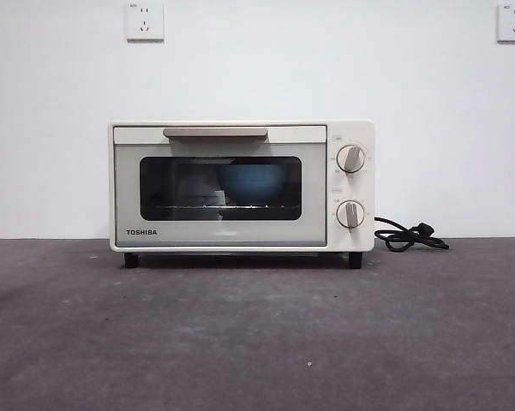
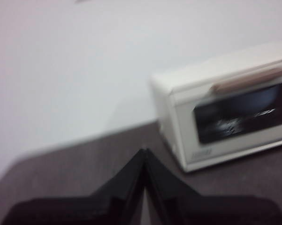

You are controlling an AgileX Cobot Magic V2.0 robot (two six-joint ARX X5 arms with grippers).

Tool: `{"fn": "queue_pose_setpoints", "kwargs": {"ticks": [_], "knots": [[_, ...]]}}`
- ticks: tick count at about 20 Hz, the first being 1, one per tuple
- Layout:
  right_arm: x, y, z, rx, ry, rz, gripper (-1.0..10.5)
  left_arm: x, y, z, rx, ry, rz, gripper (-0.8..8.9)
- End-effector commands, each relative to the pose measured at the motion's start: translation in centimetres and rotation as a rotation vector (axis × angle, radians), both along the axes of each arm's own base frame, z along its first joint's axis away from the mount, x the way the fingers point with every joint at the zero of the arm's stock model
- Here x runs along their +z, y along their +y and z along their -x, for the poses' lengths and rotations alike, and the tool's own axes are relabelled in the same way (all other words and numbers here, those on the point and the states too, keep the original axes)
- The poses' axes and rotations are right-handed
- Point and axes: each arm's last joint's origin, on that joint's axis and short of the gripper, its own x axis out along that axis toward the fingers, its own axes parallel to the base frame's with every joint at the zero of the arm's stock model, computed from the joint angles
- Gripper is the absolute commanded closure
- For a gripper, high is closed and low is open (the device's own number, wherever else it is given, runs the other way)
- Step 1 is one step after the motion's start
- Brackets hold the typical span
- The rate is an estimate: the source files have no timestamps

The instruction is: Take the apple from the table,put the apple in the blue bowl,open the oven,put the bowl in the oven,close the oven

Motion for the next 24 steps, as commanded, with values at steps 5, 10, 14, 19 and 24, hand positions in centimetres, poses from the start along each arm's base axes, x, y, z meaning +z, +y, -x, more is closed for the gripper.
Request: {"fn": "queue_pose_setpoints", "kwargs": {"ticks": [5,10,14,19,24], "knots": [[-0.3,0.0,0.0,-0.008,0.023,0.009,9.5,-5.6,-0.2,-0.1,-0.010,0.124,0.103,8.17],[-0.3,0.0,0.0,-0.008,0.023,0.009,9.5,-5.8,0.0,-0.1,0.069,0.143,0.089,8.17],[-0.3,0.0,0.0,-0.008,0.023,0.009,9.5,-7.0,-0.1,0.2,0.070,0.260,0.087,8.17],[-0.3,0.0,0.0,-0.008,0.023,0.009,9.5,-7.1,0.3,0.8,0.234,0.243,0.234,8.17],[-0.3,0.0,0.0,-0.008,0.023,0.009,9.5,-6.9,0.2,0.8,0.201,0.234,0.219,8.17]]}}
